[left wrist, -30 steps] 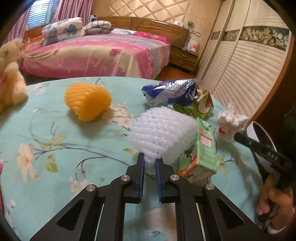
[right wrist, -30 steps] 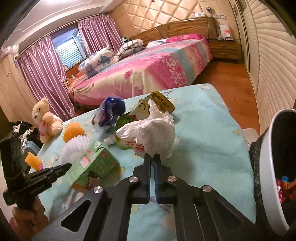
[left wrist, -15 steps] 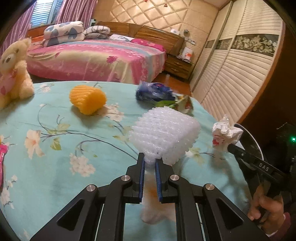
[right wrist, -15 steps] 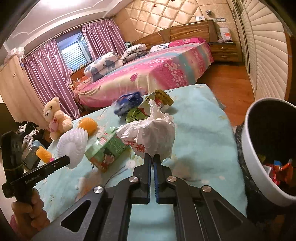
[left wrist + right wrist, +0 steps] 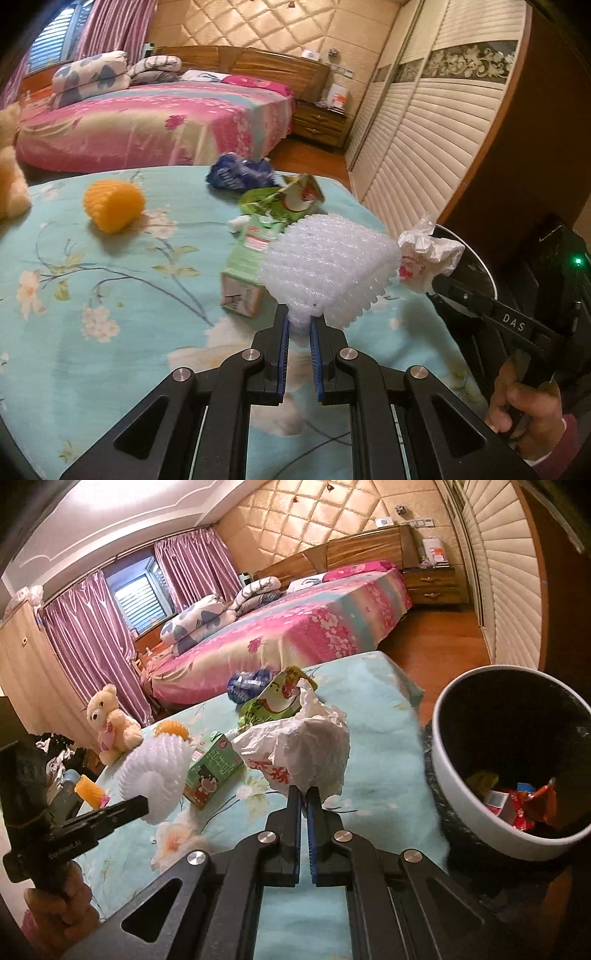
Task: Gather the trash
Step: 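Carry the foam net and tissue over the bin with both tools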
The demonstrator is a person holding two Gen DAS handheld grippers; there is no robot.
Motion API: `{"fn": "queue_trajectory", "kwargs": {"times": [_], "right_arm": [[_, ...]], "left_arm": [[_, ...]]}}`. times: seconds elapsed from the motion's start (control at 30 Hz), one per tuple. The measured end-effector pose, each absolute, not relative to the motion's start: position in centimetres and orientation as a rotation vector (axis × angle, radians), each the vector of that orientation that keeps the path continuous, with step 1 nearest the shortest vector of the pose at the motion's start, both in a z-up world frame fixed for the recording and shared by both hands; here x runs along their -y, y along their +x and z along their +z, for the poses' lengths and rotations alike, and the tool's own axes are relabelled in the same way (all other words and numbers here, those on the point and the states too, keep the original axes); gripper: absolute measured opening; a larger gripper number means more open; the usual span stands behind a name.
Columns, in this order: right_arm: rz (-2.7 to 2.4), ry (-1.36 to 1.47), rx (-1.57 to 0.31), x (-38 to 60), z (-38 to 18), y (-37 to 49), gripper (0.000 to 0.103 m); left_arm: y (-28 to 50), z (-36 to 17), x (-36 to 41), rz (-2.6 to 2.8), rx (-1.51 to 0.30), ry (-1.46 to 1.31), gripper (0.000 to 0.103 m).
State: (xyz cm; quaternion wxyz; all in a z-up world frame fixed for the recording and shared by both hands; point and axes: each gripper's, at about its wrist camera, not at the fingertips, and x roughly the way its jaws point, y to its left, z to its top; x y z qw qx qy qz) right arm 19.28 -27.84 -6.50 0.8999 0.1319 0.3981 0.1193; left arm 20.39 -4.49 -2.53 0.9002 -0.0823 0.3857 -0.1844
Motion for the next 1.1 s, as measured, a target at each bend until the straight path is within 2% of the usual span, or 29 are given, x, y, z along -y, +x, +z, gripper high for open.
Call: {"fn": "queue_trajectory", "kwargs": {"times": [1.1], "right_arm": [[0.034,0.344,-0.772,39.3,-5.1,14.8,0.002]], "left_arm": [[23.9,-2.3,19.0,-0.553,-0.818,-0.024,0.009]]}}
